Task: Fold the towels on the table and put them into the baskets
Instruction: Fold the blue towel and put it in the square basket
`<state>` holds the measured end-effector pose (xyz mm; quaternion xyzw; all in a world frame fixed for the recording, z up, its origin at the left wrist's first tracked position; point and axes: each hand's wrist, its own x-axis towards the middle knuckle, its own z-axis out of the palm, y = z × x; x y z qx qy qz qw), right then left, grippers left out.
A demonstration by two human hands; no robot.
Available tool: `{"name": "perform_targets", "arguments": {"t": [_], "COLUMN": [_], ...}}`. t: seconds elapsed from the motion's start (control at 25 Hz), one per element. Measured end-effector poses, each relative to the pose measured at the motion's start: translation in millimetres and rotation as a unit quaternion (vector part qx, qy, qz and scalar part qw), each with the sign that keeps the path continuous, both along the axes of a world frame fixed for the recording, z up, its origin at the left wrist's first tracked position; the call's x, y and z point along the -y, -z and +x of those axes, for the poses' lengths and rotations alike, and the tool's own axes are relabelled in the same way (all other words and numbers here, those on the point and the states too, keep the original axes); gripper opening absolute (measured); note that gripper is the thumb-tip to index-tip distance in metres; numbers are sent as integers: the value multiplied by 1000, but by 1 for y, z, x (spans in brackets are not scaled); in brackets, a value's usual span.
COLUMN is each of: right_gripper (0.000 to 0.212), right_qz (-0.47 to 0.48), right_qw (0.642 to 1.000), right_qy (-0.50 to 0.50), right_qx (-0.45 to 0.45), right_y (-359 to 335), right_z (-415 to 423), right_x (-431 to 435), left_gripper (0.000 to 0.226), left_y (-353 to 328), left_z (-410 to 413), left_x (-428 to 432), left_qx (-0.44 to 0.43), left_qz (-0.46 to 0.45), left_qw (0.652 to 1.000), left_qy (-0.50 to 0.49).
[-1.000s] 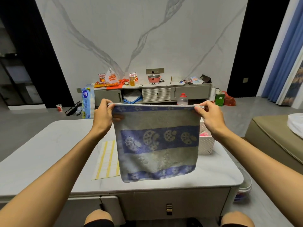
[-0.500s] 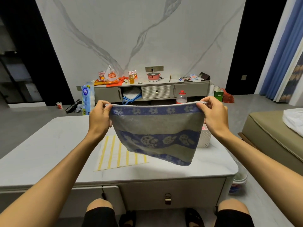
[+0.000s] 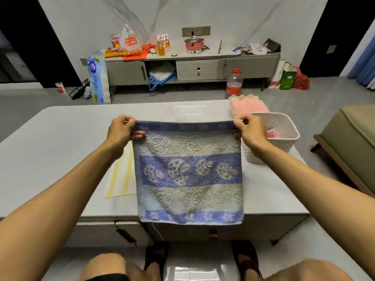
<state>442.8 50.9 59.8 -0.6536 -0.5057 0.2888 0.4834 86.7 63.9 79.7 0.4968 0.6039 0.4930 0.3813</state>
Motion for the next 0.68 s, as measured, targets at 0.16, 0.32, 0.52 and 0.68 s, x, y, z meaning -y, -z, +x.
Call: {"name": "perform_targets", "arguments": {"t": [0.16,0.32,0.52,0.68], "right_gripper": [10,24,26,16], "right_qz": [-56,-74,-96,-141], "right_qw": [997,997,991,988], "right_qy": [0,-17,-13,-46], "right_qx": [44,10,-92,-43], "right_y": [83,104,94,124], "right_z": [-8,-3,0,2], "right_x": [-63,-69,12,87], "left_gripper": [25,22,28,10], "left_y": [84,104,92,131], "left_z": [-10,-16,-17,-24], "left_x": [-58,-59,14,82], "left_qx": [-9,29,71,3], "left_qz": [-72,-79,-103,-159], "left_qw": [997,996,992,987], "left_qy": [3,18,5,37]}}
